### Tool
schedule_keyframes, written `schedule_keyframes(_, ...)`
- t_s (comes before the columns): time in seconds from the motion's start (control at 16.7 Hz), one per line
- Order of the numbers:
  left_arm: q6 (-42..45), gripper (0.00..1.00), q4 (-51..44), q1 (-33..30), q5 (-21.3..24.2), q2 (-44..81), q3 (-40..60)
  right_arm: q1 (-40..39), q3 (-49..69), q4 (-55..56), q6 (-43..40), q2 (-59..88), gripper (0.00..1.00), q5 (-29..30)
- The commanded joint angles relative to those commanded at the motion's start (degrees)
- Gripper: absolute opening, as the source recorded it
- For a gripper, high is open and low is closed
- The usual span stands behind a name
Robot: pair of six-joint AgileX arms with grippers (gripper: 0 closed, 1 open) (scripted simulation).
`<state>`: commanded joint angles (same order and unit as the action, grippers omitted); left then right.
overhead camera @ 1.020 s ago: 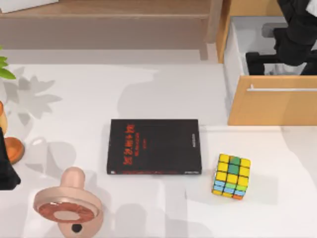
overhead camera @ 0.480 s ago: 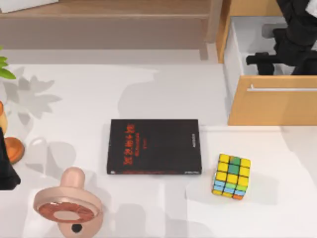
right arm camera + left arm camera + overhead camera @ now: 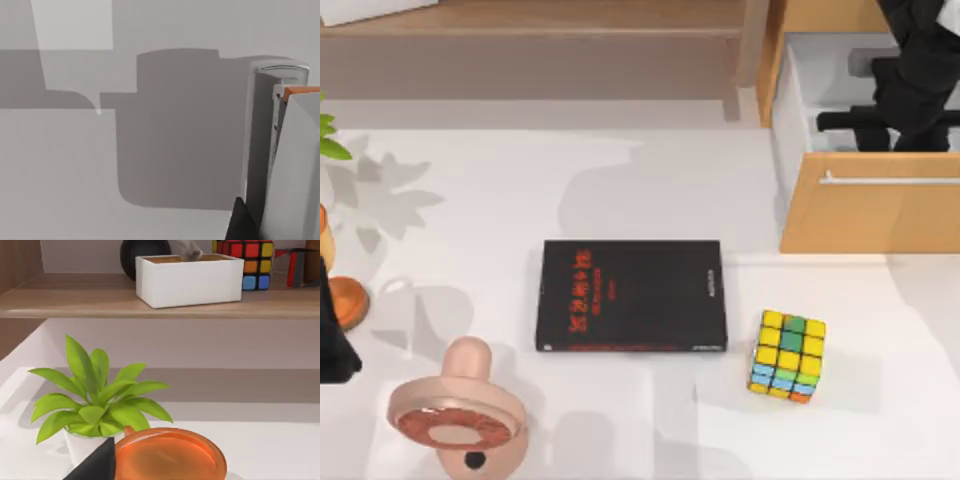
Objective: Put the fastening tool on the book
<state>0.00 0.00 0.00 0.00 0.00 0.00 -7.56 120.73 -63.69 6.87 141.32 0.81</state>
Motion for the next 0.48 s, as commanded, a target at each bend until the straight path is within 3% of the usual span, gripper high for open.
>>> schedule_keyframes(0.48, 0.0, 1.00, 0.0, 0.0, 0.0, 0.0, 0.0, -0.1, 0.2, -0.4, 0.1, -0.6, 0.00, 0.3)
